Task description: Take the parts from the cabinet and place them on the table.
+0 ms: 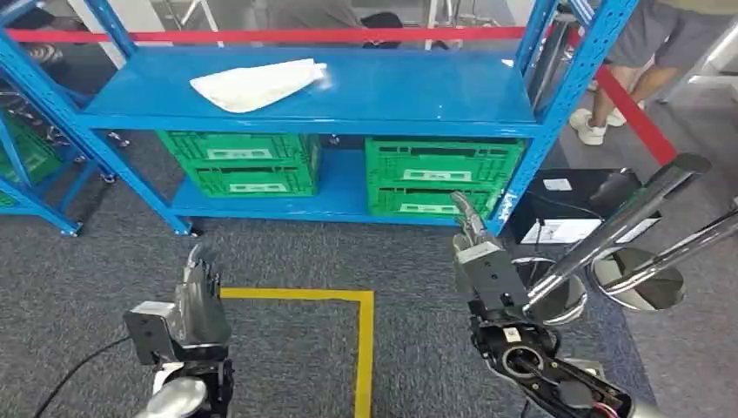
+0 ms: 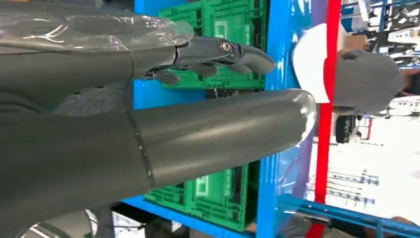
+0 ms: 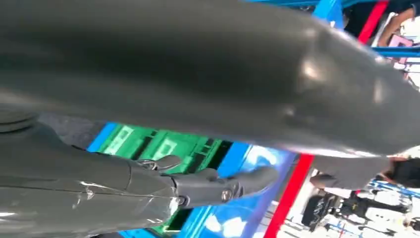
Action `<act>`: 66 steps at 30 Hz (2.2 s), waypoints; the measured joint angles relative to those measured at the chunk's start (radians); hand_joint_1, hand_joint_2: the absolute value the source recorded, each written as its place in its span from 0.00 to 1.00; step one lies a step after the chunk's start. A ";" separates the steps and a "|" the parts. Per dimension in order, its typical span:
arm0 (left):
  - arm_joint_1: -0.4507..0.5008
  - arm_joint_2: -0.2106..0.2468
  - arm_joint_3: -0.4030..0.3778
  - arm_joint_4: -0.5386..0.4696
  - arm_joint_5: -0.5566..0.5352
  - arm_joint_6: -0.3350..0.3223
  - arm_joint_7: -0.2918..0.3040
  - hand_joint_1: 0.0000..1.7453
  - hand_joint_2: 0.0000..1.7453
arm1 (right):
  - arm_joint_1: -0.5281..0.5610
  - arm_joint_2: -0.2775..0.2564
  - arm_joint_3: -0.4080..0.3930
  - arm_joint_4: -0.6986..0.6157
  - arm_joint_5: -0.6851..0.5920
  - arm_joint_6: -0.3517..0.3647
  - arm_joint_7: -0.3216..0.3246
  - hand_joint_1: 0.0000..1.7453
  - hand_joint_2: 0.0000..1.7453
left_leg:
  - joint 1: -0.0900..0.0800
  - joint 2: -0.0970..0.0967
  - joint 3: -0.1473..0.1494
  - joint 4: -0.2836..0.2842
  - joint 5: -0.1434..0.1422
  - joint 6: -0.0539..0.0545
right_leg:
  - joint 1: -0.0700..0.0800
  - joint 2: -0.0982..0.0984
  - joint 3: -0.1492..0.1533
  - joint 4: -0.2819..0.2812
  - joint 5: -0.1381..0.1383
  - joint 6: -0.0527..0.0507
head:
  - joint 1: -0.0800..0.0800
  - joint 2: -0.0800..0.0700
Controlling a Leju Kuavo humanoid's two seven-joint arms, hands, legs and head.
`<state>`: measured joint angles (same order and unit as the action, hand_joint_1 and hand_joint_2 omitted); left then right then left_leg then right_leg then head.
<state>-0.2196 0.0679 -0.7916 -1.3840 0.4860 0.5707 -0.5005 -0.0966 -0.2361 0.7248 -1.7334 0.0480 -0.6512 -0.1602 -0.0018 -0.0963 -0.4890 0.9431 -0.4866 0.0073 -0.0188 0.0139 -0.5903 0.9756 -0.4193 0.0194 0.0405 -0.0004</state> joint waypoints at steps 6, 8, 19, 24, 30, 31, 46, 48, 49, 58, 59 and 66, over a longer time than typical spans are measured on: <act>0.001 0.001 0.001 -0.003 -0.002 0.004 -0.001 0.00 0.00 | -0.001 0.000 0.000 -0.002 0.002 0.008 -0.001 0.00 0.00 | 0.006 0.087 -0.229 0.328 -0.089 -0.027 | -0.008 -0.034 0.056 -0.014 -0.037 -0.018 | -0.026 0.000; 0.002 0.002 0.001 -0.003 -0.002 0.005 -0.001 0.00 0.00 | -0.002 0.000 0.000 -0.002 0.002 0.008 -0.001 0.00 0.00 | 0.007 0.089 -0.243 0.277 -0.052 -0.024 | -0.008 -0.047 0.083 -0.014 -0.056 -0.016 | -0.030 0.000; -0.001 0.005 0.001 -0.015 -0.007 0.007 0.000 0.00 0.00 | -0.003 0.000 0.000 -0.005 0.003 0.011 -0.003 0.00 0.00 | 0.000 0.090 -0.150 0.008 0.126 0.025 | 0.001 -0.026 0.066 0.144 -0.210 0.027 | -0.015 0.000; 0.003 0.005 0.001 -0.015 -0.006 0.005 0.003 0.00 0.00 | 0.004 -0.001 -0.002 -0.005 0.003 0.010 -0.002 0.00 0.00 | -0.006 0.052 -0.131 0.012 0.107 0.030 | 0.001 -0.018 -0.028 0.211 -0.146 0.025 | 0.008 0.000; 0.001 0.005 0.001 -0.015 -0.005 0.005 0.003 0.00 0.00 | 0.003 -0.001 -0.003 -0.005 0.003 0.010 -0.004 0.00 0.00 | -0.010 0.040 -0.124 0.021 0.091 0.021 | 0.010 0.001 0.050 -0.007 -0.052 0.004 | 0.010 0.000; 0.001 0.006 0.001 -0.015 -0.005 0.005 0.003 0.00 0.00 | 0.003 -0.001 -0.003 -0.005 0.003 0.010 -0.004 0.00 0.00 | -0.008 0.041 -0.122 0.021 0.090 0.020 | 0.011 0.001 0.050 -0.007 -0.051 0.003 | 0.008 0.000; 0.000 0.007 0.002 -0.016 0.000 0.006 0.001 0.00 0.00 | -0.002 0.000 -0.001 0.004 -0.002 0.015 -0.017 0.00 0.00 | 0.049 0.043 -0.046 -0.014 0.051 -0.050 | -0.040 0.007 0.043 -0.011 -0.030 0.087 | 0.024 0.000; -0.001 0.007 0.001 -0.017 -0.002 0.006 0.000 0.00 0.00 | -0.001 0.000 -0.002 0.003 -0.003 0.013 -0.021 0.00 0.00 | 0.052 0.041 -0.040 -0.011 0.045 -0.057 | -0.040 0.004 0.039 0.002 -0.042 0.047 | 0.004 0.000; -0.001 0.007 0.001 -0.017 -0.002 0.006 0.000 0.00 0.00 | -0.001 0.000 -0.002 0.003 -0.003 0.014 -0.021 0.00 0.00 | 0.053 0.040 -0.036 -0.020 0.046 -0.060 | -0.036 0.003 0.039 0.007 -0.046 0.038 | -0.004 0.000; -0.002 0.008 0.001 -0.017 -0.001 0.008 0.000 0.00 0.00 | -0.001 0.000 -0.001 0.003 -0.003 0.012 -0.023 0.00 0.00 | 0.029 0.090 -0.241 0.258 0.021 -0.028 | -0.015 -0.011 0.098 -0.003 -0.078 0.003 | -0.039 0.000; -0.002 0.008 0.001 -0.017 -0.001 0.008 0.000 0.00 0.00 | -0.001 0.000 -0.002 0.003 -0.003 0.012 -0.023 0.00 0.00 | 0.024 0.090 -0.205 0.166 0.076 -0.017 | -0.015 -0.011 0.110 -0.003 -0.086 0.004 | -0.039 0.000; -0.005 0.008 0.000 -0.017 0.008 0.009 -0.002 0.00 0.00 | -0.003 0.000 -0.003 0.003 -0.003 0.011 -0.027 0.00 0.00 | 0.010 0.085 -0.115 0.013 0.091 0.015 | -0.013 -0.017 0.150 -0.018 -0.114 0.045 | -0.031 0.000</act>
<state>-0.2242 0.0759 -0.7916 -1.4012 0.4940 0.5795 -0.5028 -0.0991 -0.2365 0.7221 -1.7300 0.0446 -0.6405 -0.1873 0.0085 -0.0109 -0.6041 0.9556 -0.3961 0.0222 -0.0314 -0.0034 -0.4405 0.9577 -0.5334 0.0648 0.0092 -0.0004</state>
